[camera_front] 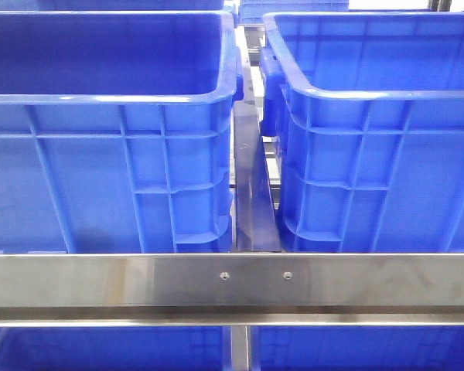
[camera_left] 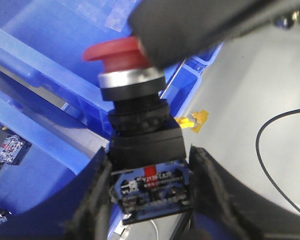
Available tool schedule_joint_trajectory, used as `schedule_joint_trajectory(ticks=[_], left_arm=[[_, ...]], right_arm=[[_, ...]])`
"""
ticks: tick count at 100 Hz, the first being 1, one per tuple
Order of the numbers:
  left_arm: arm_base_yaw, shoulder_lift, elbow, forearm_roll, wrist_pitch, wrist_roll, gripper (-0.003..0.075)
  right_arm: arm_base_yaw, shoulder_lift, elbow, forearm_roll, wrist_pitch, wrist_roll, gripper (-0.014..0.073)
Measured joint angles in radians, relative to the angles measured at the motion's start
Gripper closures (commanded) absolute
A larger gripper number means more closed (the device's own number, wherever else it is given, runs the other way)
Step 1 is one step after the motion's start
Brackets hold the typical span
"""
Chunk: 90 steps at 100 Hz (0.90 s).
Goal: Pick red and yellow buttons and place in box
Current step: 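Close the right gripper on the red cap held by the left gripper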
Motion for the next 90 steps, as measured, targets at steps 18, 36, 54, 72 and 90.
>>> schedule_joint_trajectory(ticks=[18,36,54,72,90], left_arm=[[0.000,0.000,0.000,0.000,0.000,0.000,0.0739],[0.000,0.000,0.000,0.000,0.000,0.000,0.0739],[0.000,0.000,0.000,0.000,0.000,0.000,0.0739],[0.000,0.000,0.000,0.000,0.000,0.000,0.0739],[0.000,0.000,0.000,0.000,0.000,0.000,0.0739]], right_arm=[[0.031,0.004,0.000,0.050,-0.013,-0.035,0.0066],[0.031,0.021,0.000,0.075,-0.015,-0.061,0.0083],[0.031,0.082,-0.029,0.097,0.035,-0.094,0.0097],[0.031,0.134,-0.068,0.102,0.087,-0.100,0.0211],[0.031,0.136,-0.068,0.102,0.094,-0.102,0.0425]])
